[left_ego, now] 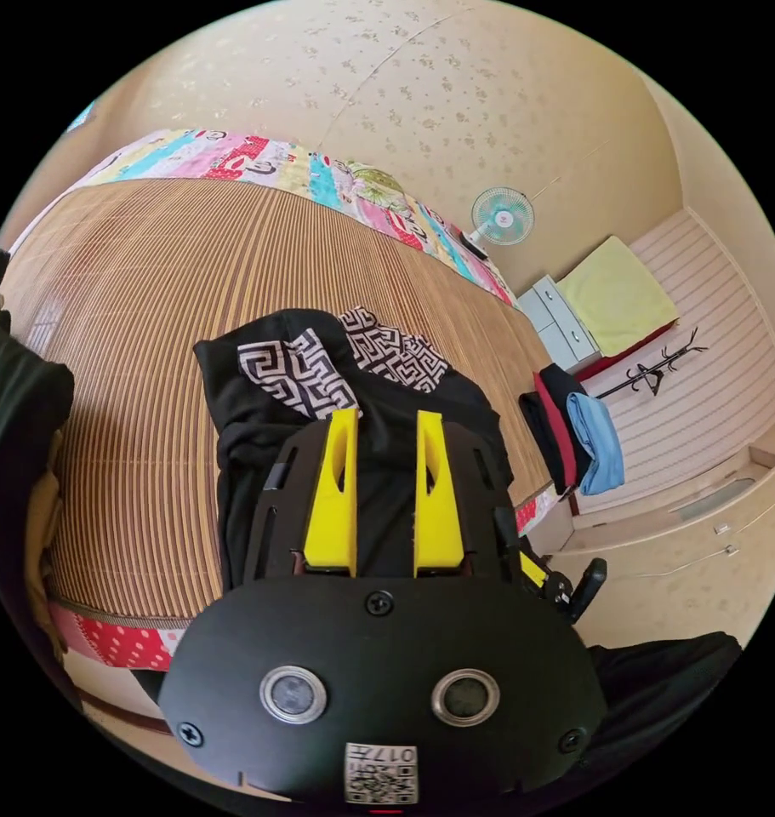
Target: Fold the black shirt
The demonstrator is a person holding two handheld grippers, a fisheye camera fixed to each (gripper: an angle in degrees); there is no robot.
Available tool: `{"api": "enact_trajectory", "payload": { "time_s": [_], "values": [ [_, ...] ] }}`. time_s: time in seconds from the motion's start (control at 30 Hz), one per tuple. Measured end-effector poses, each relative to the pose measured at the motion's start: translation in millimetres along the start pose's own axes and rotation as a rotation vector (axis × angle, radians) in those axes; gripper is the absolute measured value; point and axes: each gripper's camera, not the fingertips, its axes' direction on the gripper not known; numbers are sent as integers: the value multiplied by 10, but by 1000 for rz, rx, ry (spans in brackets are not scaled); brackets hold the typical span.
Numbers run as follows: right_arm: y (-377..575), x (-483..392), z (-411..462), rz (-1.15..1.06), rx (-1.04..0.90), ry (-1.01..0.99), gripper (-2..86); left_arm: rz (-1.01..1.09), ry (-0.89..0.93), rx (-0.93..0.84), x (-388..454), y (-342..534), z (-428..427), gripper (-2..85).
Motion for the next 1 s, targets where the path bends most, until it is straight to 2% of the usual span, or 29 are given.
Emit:
{"api": "enact_trajectory", "payload": {
  "time_s": [0.13,0.37,0.47,0.5,0.63,0.73,1.0],
  "values": [
    [14,65,12,50,-52,-37,4,10,-126,44,166,-242,353,105],
    [20,135,60,60,-45,-70,5,-88,-286,-45,-23,-458,915,93],
    [12,197,64,77,-38,-99,5,-92,-230,-51,-147,-394,895,45],
    [7,220,67,84,-34,-108,5,-77,-150,-18,-189,-352,806,9],
    [-33,295,80,113,-30,-137,6,-93,188,185,-522,-25,241,-3],
    [-75,329,79,119,-32,-145,7,-281,250,254,-939,442,-86,-1],
    [-246,512,43,226,-91,-226,18,-332,155,154,-1424,1405,-310,66]
  ]
}}
